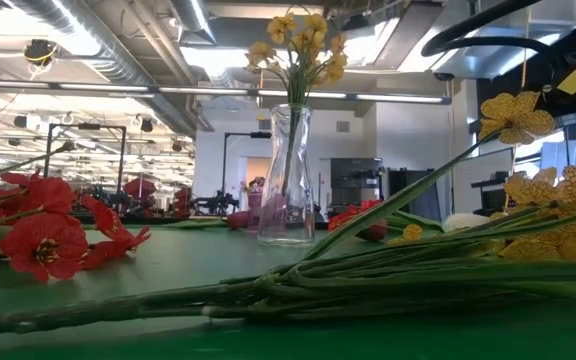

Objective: Sort flowers into vase by color
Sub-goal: Put the left white flower into the transparent vase

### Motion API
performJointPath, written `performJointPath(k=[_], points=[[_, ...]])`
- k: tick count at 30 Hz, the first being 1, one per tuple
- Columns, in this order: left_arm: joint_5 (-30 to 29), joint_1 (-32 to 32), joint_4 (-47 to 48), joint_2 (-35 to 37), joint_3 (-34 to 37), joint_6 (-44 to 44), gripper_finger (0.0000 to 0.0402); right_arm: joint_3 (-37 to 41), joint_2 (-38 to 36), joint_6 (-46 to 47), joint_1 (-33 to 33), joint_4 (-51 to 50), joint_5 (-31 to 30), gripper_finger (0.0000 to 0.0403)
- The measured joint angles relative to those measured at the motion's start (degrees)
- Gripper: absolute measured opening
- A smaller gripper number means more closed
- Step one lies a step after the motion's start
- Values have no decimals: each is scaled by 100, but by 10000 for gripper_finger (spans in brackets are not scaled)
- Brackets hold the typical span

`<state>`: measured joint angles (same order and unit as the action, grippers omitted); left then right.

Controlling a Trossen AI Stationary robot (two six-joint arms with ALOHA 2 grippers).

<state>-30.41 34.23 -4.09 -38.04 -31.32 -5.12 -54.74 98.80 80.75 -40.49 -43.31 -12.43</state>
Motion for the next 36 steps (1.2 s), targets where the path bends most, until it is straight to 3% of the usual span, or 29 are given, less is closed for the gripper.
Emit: performJointPath(k=[3,6,13,17,21,24,29,36], points=[[-504,-85,-29,503,497,-333,272,11,-68,30,0,-54,-62,25],[-844,-137,-11,959,939,-612,272,14,-246,39,0,-65,-282,13],[-955,-241,-18,1370,1397,-840,272,11,-953,50,0,-80,-800,16],[-958,-295,-25,1370,1403,-836,272,9,-1534,-10,-7,-59,-1434,7],[-958,-401,-25,1368,1403,-833,272,4,-2149,-428,-4,174,-2553,11],[-958,-483,-25,1369,1403,-832,272,0,-2537,-1417,-4,820,-3403,6],[-957,-617,-20,1368,1403,-829,272,0,-2865,-3905,2,2688,-4352,10],[-923,-637,-1,1368,1403,-836,272,-2,-2861,-7747,59,6055,-4609,6]])
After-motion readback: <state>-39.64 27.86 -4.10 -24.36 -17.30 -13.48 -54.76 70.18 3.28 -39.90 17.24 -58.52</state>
